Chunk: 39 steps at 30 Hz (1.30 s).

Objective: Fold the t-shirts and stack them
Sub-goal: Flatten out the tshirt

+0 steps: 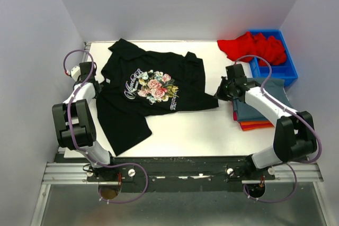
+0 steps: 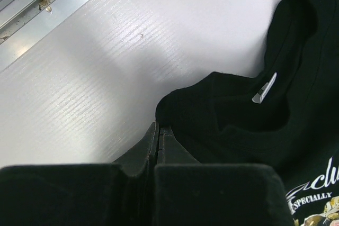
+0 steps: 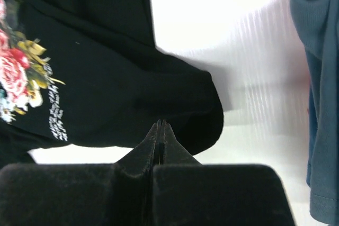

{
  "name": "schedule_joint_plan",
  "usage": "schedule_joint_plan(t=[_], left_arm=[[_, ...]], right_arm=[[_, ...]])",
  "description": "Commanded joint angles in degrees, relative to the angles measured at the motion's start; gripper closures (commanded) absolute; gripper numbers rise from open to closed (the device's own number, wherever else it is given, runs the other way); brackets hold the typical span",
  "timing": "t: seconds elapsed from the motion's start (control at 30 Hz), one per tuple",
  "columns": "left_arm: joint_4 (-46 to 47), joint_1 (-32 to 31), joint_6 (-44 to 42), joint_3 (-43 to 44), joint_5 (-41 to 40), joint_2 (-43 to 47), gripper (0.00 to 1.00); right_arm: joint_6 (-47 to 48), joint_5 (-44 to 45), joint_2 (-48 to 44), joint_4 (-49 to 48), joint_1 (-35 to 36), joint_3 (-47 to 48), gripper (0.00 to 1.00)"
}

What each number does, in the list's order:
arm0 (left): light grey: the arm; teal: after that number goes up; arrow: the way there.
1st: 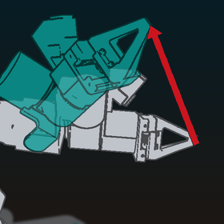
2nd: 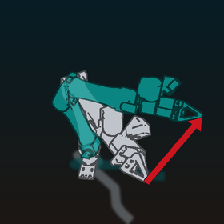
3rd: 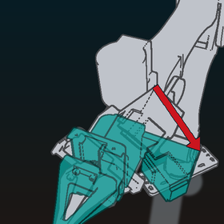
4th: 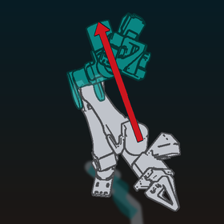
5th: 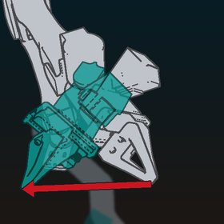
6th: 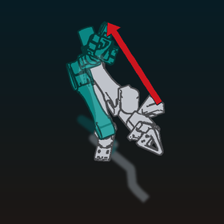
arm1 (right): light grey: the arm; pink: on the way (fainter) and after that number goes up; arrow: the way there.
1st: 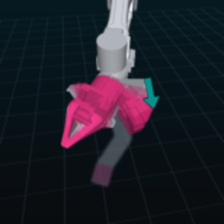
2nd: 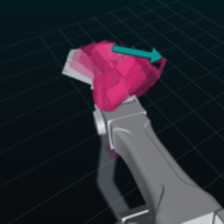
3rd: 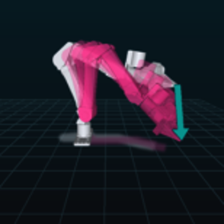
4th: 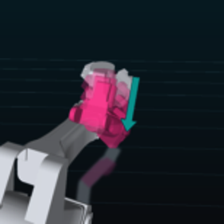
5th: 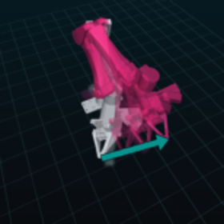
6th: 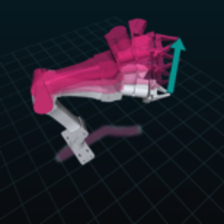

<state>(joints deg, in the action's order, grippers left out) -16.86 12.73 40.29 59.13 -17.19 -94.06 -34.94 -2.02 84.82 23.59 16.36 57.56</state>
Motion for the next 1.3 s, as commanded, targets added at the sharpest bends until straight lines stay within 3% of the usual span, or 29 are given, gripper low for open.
schedule_joint_plan(t=[0.0,0.23,0.5,0.9,1.1,1.2,1.23,1.27], left_arm=[[-0.4,0.2,-0.9,1.5,-2.1,0.3,1.00],[-0.9,0.2,-1.4,1.4,-4.9,1.2,1.00],[-0.6,0.2,-1.6,1.5,-5.0,1.0,1.00],[-1.9,0.9,-2.5,4.6,-6.1,-1.6,1.00],[-2.0,2.1,-2.9,5.8,-5.0,-2.6,1.00],[-2.4,2.1,-2.9,6.9,-4.9,-2.8,1.00],[-2.4,2.1,-2.9,7.2,-4.5,-3.1,1.00],[-2.2,2.1,-2.9,7.4,-4.1,-3.2,1.00]], right_arm=[[-0.4,-1.1,-0.4,-0.1,-1.2,-1.1,0.99],[-1.2,-1.2,3.9,1.1,-4.6,9.0,0.99],[-2.2,1.1,16.0,4.1,-5.6,25.1,0.99],[-2.0,1.7,27.5,6.4,-7.7,40.4,0.99],[-0.7,0.3,31.5,9.4,-8.2,48.8,0.99],[0.4,-5.1,32.2,7.7,-8.2,49.8,0.99],[0.4,-7.3,32.3,8.4,-8.2,49.8,0.94],[0.3,-8.6,31.9,8.7,-8.2,48.9,0.79]])
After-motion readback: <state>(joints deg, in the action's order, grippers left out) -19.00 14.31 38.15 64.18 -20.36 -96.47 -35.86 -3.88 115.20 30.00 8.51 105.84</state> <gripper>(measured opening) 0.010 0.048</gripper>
